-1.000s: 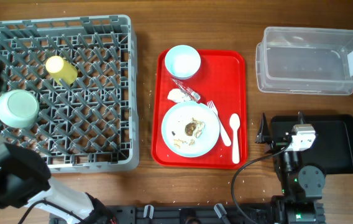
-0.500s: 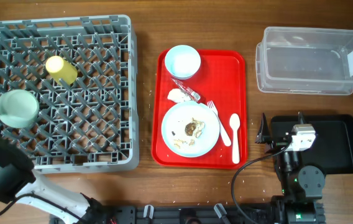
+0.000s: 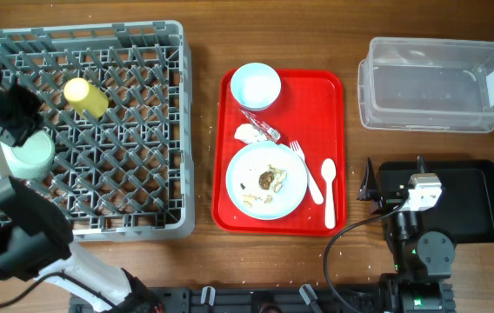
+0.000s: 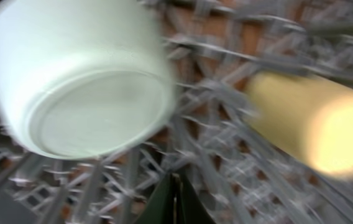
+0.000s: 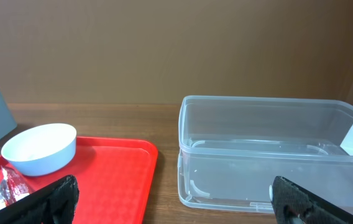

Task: Sort waste into correct bins and load items into the dishwasher rack
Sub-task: 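Carry green bowl to the rack's left side and release it, then reach left gripper to the white bowl and grasp it, then carry white bowl into the dish rack and release it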

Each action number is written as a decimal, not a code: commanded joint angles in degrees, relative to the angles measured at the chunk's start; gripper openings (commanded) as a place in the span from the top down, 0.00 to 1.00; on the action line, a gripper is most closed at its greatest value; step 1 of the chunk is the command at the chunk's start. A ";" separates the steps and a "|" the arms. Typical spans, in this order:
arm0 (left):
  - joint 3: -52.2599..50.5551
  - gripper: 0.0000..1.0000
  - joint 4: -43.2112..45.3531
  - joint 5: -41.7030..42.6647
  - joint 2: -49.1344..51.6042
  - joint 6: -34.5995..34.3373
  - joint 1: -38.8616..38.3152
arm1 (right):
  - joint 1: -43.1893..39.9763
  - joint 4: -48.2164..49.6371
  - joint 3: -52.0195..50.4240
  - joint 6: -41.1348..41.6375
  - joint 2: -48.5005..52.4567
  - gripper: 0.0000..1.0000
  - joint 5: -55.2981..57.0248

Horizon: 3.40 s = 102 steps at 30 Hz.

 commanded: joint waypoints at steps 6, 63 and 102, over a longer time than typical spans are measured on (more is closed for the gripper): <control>-0.48 0.96 3.45 -13.79 2.38 -6.75 9.22 | 0.04 0.15 -0.04 0.61 -0.31 0.00 -0.76; -0.46 0.96 31.91 -12.17 -5.70 -9.11 -64.28 | 0.04 0.15 -0.04 0.61 -0.31 0.00 -0.76; -34.73 0.40 16.87 66.36 -15.65 4.59 25.20 | 0.04 0.15 -0.07 0.61 -0.31 0.00 -0.79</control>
